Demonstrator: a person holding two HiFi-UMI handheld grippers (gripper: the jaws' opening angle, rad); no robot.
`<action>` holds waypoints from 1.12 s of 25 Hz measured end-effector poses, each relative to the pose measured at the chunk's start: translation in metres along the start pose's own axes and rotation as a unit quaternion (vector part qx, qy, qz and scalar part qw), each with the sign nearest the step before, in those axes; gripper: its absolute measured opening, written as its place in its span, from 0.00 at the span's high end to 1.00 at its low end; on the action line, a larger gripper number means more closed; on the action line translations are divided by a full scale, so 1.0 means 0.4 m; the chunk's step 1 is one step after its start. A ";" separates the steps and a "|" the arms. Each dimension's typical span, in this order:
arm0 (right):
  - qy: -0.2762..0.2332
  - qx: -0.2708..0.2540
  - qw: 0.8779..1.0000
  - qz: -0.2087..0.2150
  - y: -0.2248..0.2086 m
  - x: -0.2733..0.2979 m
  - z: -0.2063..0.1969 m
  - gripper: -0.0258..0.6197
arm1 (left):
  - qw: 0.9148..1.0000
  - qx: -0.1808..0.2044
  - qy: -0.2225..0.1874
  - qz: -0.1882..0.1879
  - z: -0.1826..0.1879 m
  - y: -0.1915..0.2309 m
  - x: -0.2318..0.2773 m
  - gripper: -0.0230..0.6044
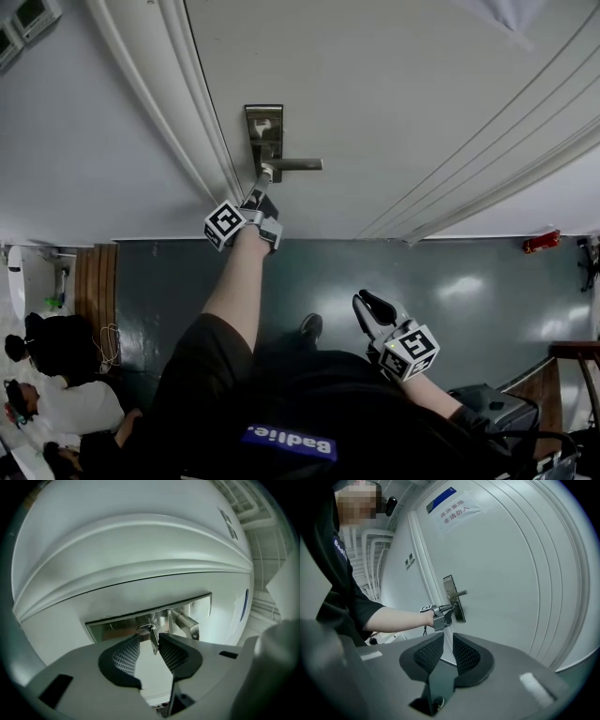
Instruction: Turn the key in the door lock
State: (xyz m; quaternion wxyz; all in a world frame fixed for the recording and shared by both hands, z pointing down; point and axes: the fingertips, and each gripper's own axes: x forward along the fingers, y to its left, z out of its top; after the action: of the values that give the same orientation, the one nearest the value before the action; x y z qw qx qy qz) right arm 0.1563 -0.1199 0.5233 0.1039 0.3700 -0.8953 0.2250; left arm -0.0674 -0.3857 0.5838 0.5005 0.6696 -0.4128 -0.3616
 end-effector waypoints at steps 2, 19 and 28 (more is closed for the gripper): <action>0.003 -0.001 1.000 0.012 0.008 0.002 -0.006 0.91 | 0.999 0.034 0.013 0.009 -0.001 -0.005 -0.005 0.79; 0.030 0.027 0.999 -0.025 -0.085 -0.049 -0.038 0.91 | 0.954 -0.252 -0.115 -0.112 -0.011 -0.017 0.022 0.86; 0.037 0.030 0.999 -0.020 -0.105 -0.024 -0.030 0.91 | 0.964 -0.209 -0.103 -0.126 -0.005 -0.014 0.021 0.83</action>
State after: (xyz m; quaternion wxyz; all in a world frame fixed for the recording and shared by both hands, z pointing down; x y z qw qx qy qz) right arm 0.1931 -0.1346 0.5440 0.1298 0.3820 -0.8764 0.2631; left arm -0.0610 -0.3917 0.5783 0.5344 0.5558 -0.2896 -0.5672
